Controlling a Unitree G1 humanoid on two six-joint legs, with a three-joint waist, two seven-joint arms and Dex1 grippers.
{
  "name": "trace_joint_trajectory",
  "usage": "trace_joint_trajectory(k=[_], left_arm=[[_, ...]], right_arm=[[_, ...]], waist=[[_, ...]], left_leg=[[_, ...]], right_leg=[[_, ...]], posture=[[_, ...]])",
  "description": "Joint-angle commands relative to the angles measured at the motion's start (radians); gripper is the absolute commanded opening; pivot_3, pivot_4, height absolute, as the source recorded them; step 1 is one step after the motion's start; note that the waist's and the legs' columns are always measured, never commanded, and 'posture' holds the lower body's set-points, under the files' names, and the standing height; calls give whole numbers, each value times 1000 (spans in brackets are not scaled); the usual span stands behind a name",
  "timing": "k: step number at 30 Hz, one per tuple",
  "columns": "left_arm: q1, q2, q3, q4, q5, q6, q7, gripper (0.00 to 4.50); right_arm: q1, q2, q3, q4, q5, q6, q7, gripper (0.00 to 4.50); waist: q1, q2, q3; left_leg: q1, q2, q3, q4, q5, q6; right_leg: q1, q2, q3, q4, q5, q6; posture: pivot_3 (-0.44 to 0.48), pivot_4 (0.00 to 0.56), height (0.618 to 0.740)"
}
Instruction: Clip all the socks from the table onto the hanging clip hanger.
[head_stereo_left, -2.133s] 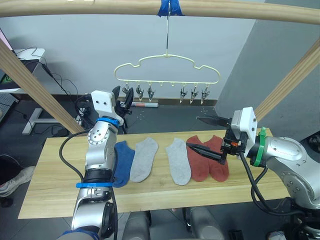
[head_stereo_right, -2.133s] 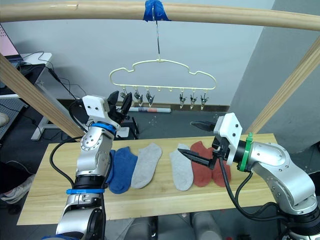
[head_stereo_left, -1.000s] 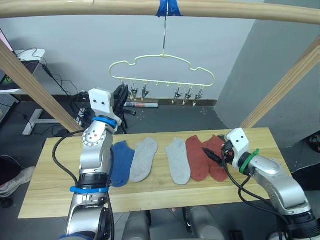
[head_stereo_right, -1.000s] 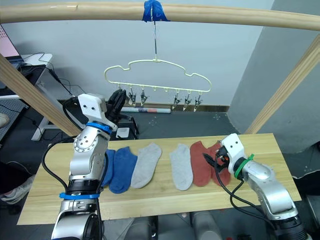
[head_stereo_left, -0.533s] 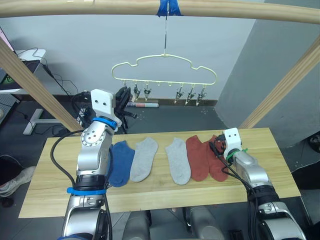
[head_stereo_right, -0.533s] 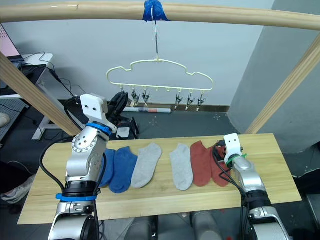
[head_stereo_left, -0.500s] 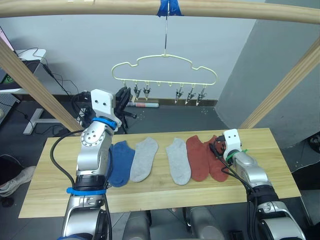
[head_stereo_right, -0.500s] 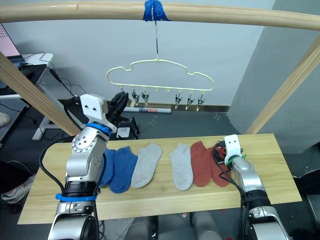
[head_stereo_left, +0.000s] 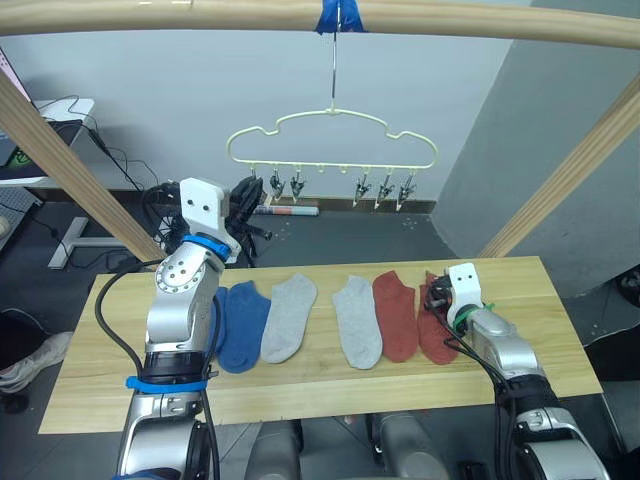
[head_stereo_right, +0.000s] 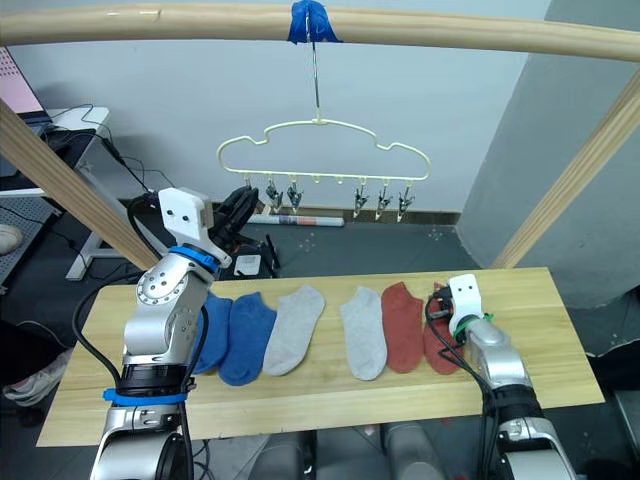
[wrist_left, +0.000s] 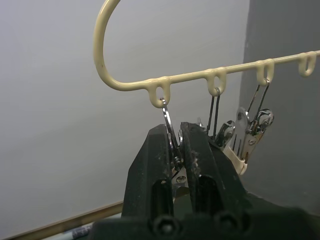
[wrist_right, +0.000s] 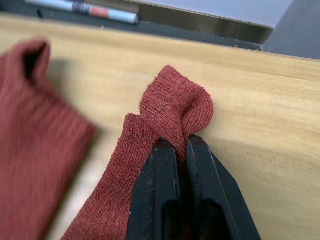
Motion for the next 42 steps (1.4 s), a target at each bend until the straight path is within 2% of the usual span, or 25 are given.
trace_joint_trajectory(k=[1,5,10,16,24,42], left_arm=[[-8,20,13,-77,-53,38,-37,34],[-18,54,37,-127,-145,157,-77,34],[-33,80,57,-167,-225,270,-85,34],[-41,84,69,-220,-309,393,-77,34],[-23,84,81,-275,-348,462,-56,34],[19,69,80,-313,-356,480,-38,34]], right_arm=[[10,-43,37,-163,-28,-51,69,0],[-1,-95,129,-385,-40,-106,207,0],[-84,-45,228,-477,-49,-79,275,0],[-225,84,313,-346,-92,-117,269,0],[-332,223,324,-190,-106,-189,248,0],[-385,304,293,-125,-100,-288,241,0]], waist=[[-1,1,2],[-8,4,9],[-6,3,11],[0,1,16],[4,-1,20],[12,-1,20]], left_leg=[[0,0,0,0,0,0],[0,1,0,0,0,0],[0,2,-1,-1,0,0],[-1,0,-1,0,0,0],[-4,0,-3,-1,0,0],[-4,0,-3,-1,0,-1]], right_leg=[[0,0,0,0,0,0],[-2,1,0,1,-3,5],[-2,3,0,1,-3,5],[-2,0,-1,1,0,0],[-4,-1,-3,1,0,-1],[-5,-1,-4,2,1,-2]], posture=[[-162,273,740],[-162,275,740],[-167,278,740],[-159,282,740],[-135,271,740],[-118,233,740]])
